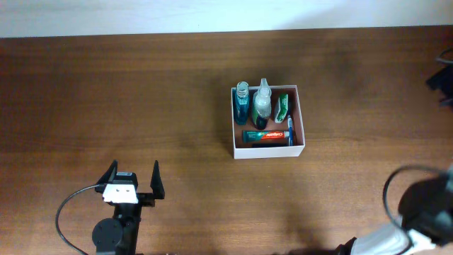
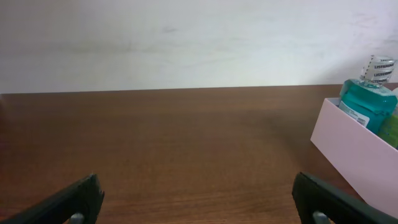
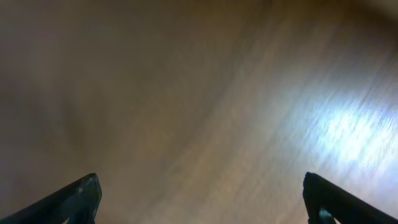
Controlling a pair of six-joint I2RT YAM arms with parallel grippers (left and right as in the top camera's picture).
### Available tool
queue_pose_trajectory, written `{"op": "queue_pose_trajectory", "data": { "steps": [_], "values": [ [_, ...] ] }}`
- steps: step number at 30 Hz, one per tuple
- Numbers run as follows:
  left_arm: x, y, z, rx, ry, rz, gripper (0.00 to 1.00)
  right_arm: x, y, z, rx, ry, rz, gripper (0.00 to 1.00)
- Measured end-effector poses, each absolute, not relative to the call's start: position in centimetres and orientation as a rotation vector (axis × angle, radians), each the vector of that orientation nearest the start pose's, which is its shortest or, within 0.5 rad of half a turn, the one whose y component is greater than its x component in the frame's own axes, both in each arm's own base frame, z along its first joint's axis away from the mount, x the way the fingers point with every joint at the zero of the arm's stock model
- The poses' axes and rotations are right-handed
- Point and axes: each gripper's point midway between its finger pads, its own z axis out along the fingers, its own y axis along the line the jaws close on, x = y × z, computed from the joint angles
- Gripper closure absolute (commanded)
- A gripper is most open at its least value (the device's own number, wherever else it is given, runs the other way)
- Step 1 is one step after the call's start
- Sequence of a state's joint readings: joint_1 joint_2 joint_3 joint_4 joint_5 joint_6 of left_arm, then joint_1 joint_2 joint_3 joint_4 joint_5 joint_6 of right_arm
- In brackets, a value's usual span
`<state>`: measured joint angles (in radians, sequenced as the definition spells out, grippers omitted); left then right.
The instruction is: Pack container
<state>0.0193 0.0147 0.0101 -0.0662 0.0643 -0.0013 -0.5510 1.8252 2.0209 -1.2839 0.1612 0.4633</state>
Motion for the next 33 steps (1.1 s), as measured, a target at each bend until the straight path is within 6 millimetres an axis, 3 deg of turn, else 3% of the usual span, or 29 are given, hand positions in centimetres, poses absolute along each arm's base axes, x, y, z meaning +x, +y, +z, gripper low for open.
{"op": "queue_pose_trajectory", "data": {
  "steps": [3,7,14,19,22,26,33],
  "values": [
    [24.6,-0.7,15.9,0.034,1.641,-0.041,0.01,34.3,-22.8,30.8,1.245,2.188,-0.234,0.01],
    [24.6,-0.7,15.9,0.035,1.641,-0.042,0.0,33.5,-18.7,35.5,1.096,2.092,-0.192,0.01],
    [24.6,-0.7,15.9,0.035,1.641,-0.042,0.0,33.1,-11.9,38.4,0.856,1.979,-0.072,0.01],
    [24.6,-0.7,15.9,0.035,1.641,-0.042,0.01,32.2,-9.6,41.1,0.724,1.779,0.001,0.01],
    [24.6,-0.7,15.9,0.035,1.642,-0.042,0.01,31.1,-7.8,42.8,0.558,1.662,0.021,0.01],
    [24.6,-0.7,15.9,0.035,1.642,-0.042,0.01,28.9,-5.5,43.3,0.364,1.566,0.023,0.01],
    [24.6,-0.7,15.9,0.035,1.642,-0.042,0.01,24.9,-3.3,40.1,0.222,1.519,0.04,0.01]
  ]
}}
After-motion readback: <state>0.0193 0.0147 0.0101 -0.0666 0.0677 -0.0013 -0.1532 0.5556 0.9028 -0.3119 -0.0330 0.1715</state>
